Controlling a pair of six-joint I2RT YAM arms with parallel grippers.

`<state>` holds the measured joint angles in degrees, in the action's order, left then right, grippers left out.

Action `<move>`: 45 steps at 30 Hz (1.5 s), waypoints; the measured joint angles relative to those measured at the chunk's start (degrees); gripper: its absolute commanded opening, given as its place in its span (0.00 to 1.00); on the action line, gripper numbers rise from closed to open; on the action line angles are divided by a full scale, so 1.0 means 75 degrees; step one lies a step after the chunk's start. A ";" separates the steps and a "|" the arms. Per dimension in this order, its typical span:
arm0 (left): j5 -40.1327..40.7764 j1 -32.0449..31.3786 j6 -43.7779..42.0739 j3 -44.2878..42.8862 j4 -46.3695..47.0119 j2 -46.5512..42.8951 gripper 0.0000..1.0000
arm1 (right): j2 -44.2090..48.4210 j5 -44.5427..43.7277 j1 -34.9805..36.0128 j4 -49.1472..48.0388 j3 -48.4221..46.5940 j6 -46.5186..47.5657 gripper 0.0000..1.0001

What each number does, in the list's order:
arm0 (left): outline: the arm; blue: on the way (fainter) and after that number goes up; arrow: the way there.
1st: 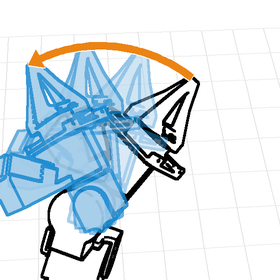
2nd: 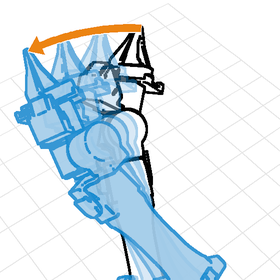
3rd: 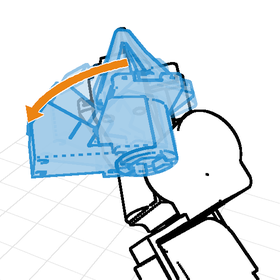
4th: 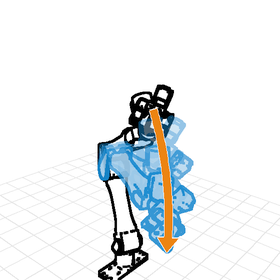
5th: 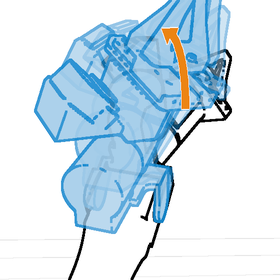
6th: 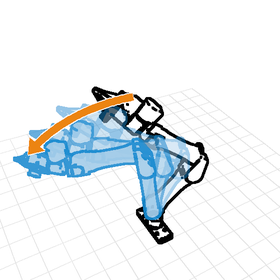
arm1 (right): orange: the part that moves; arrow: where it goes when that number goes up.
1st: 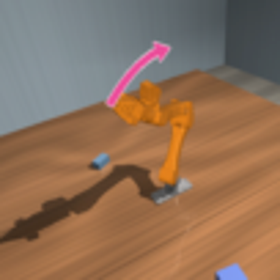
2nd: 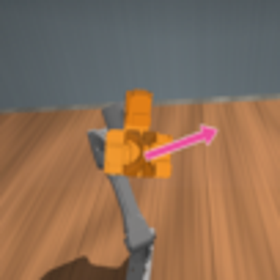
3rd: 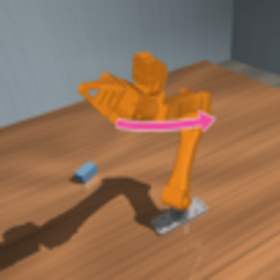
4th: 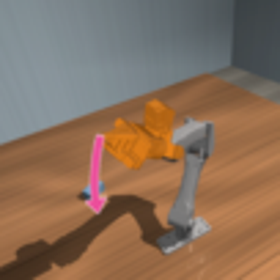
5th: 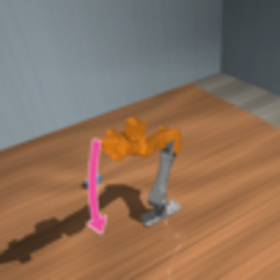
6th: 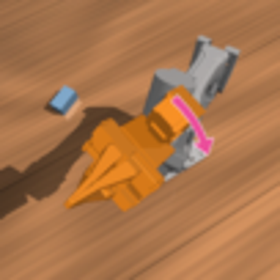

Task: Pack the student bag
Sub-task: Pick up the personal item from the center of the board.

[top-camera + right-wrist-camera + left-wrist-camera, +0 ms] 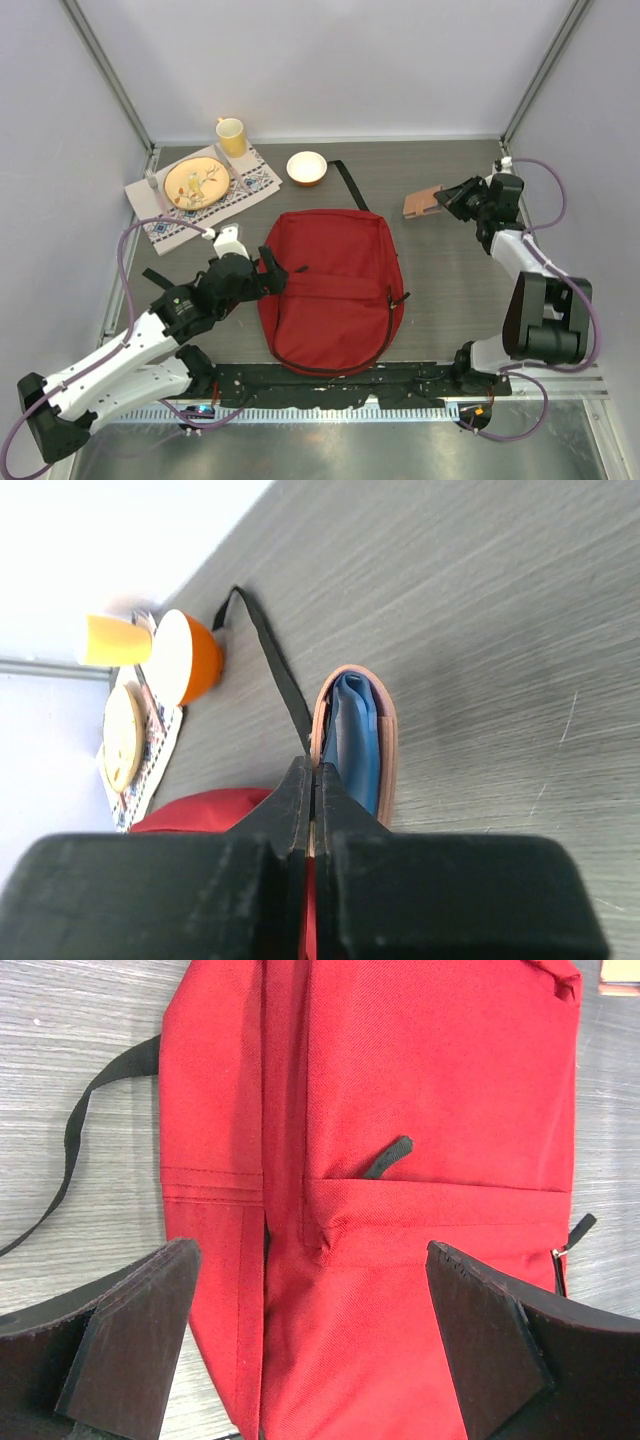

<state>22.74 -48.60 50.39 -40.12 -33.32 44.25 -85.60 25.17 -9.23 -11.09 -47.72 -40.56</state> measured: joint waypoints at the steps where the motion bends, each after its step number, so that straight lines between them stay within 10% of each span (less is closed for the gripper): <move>1: 0.0000 0.0000 0.0020 0.0000 0.0003 -0.0041 1.00 | 0.0271 -0.0146 0.0000 0.0131 0.0000 0.0035 0.01; 21: -0.1096 0.0000 -0.0233 0.0009 0.2646 -0.0300 1.00 | 0.2192 0.1976 0.0583 0.0772 -0.0198 -0.0650 0.01; 32: -0.2049 0.0291 0.0216 0.0117 0.4733 0.0822 1.00 | 0.3127 0.2448 0.2836 -0.1107 0.0956 -0.2366 0.01; 45: -0.2716 0.0522 0.0886 0.0664 0.6438 0.1588 1.00 | 0.3401 0.2486 0.3276 -0.2704 0.1617 -0.3870 0.01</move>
<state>2.37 -44.69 57.04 -35.14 14.96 56.16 -60.10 43.81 15.33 -31.38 -35.59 -69.58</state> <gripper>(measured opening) 0.995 0.038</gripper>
